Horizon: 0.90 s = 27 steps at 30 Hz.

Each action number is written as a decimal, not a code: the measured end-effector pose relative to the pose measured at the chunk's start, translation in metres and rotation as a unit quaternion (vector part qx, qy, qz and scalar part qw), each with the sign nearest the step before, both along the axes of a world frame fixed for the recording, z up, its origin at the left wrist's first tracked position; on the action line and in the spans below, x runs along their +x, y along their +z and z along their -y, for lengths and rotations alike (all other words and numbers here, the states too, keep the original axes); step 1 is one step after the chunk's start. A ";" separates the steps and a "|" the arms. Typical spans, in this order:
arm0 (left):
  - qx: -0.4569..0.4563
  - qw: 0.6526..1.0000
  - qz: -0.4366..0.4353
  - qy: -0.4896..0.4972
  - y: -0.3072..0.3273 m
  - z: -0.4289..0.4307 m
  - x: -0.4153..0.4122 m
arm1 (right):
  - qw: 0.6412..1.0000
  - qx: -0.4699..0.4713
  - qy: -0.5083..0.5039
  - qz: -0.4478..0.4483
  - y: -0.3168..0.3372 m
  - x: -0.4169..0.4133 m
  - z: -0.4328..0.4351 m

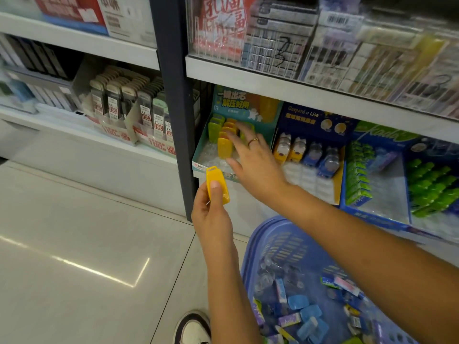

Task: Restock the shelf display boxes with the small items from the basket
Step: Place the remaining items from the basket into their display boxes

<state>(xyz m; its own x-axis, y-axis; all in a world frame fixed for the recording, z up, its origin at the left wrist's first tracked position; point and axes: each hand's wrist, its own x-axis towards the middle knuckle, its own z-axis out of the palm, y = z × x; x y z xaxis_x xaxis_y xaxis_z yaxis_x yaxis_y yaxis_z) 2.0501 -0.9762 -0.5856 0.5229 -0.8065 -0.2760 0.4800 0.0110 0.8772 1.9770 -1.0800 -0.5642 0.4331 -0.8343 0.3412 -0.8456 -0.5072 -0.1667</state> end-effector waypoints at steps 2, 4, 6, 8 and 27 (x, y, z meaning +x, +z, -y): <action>0.001 0.999 -0.044 0.006 -0.001 -0.001 0.004 | 0.977 0.082 -0.014 0.197 -0.001 -0.008 -0.026; -0.022 0.996 -0.090 -0.011 -0.002 -0.001 0.008 | 0.902 0.233 -0.020 0.364 -0.001 -0.012 -0.051; -0.060 0.990 -0.120 -0.031 0.001 0.001 0.008 | 0.814 0.344 -0.009 0.468 -0.003 -0.012 -0.067; -0.073 0.988 -0.129 -0.037 0.003 0.003 0.007 | 0.789 0.345 0.006 0.508 -0.004 -0.010 -0.072; 0.016 0.911 0.393 -0.125 -0.029 0.025 0.009 | 0.988 0.072 0.026 0.132 0.003 0.007 0.015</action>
<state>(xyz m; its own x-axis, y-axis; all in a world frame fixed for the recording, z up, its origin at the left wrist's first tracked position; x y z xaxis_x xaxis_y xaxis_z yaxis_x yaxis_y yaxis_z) 2.0591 -1.0016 -0.6151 0.3711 -0.9252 0.0788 -0.3132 -0.0448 0.9486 1.9839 -1.0948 -0.5616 0.3884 -0.8613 0.3275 -0.7369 -0.5038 -0.4508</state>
